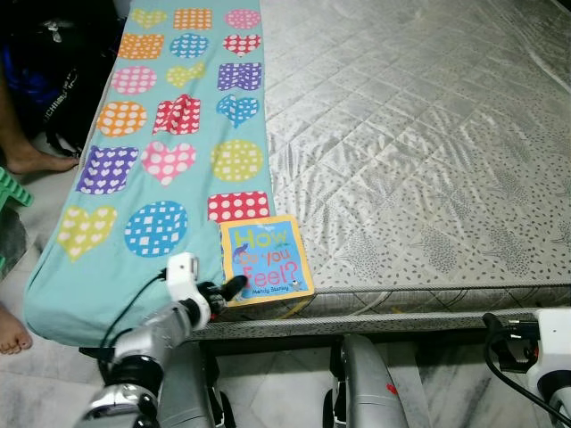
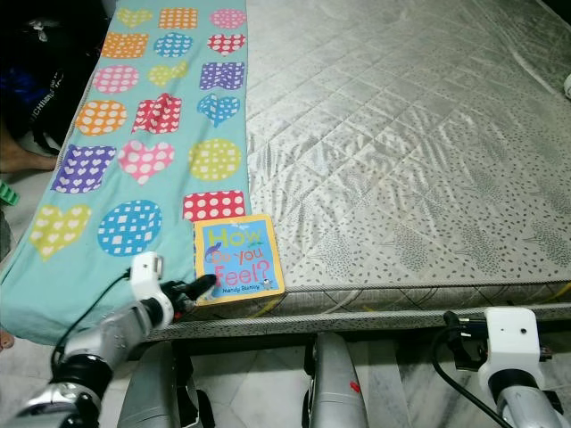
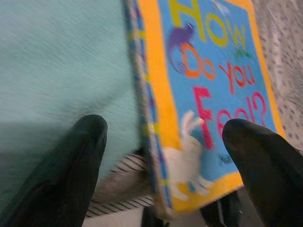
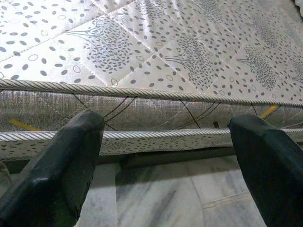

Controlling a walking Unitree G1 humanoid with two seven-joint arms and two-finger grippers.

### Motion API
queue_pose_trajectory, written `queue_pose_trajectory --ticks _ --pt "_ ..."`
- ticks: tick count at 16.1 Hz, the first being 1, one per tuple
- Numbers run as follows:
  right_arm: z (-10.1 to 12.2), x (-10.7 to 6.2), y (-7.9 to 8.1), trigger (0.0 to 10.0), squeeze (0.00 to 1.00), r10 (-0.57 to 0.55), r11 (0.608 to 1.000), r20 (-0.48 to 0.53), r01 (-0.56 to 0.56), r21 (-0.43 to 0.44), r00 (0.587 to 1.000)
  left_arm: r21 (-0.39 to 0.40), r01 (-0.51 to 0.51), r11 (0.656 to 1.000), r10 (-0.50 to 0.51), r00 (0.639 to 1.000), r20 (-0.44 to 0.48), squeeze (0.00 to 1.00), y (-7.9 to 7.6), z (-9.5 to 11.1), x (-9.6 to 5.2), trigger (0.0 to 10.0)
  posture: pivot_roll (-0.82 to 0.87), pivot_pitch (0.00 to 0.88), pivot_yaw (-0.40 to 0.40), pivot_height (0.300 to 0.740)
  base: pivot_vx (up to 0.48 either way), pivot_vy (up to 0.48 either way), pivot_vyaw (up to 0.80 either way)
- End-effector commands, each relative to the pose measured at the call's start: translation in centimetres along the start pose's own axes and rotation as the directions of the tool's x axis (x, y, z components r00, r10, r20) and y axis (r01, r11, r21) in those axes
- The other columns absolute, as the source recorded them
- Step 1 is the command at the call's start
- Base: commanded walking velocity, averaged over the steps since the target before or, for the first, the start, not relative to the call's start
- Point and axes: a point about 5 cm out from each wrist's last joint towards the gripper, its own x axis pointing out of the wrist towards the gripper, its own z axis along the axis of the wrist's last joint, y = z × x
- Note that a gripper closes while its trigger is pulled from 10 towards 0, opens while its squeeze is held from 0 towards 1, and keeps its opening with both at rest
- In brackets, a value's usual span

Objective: Clean up the room

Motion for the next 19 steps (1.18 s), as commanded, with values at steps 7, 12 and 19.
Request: queue_pose_trajectory --ticks 7,12,19 --pt "-0.2 -0.3 -1.0 10.0 0.0 -0.041 0.999 -0.011 0.041 -0.016 0.999 -0.019 0.057 0.998 -0.057 0.998 0.012 0.0 -1.8 1.0 1.6 10.0 -0.28 0.192 -0.025 0.6 0.0 0.0 0.0" --pt "-0.1 -0.1 -1.0 10.0 0.0 -0.045 0.999 -0.006 0.045 -0.018 0.999 -0.042 0.129 0.991 -0.131 0.989 -0.067 0.0 -4.0 -1.3 2.6 10.0 -0.28 0.193 -0.024 0.6 0.0 0.0 0.0" --pt "-0.1 -0.3 -1.0 10.0 0.0 -0.047 0.999 -0.005 0.047 -0.02 0.999 -0.182 0.148 0.972 -0.16 0.986 -0.052 0.0 -3.6 -3.9 2.1 10.0 -0.29 0.202 -0.022 0.6 0.0 0.0 0.0"
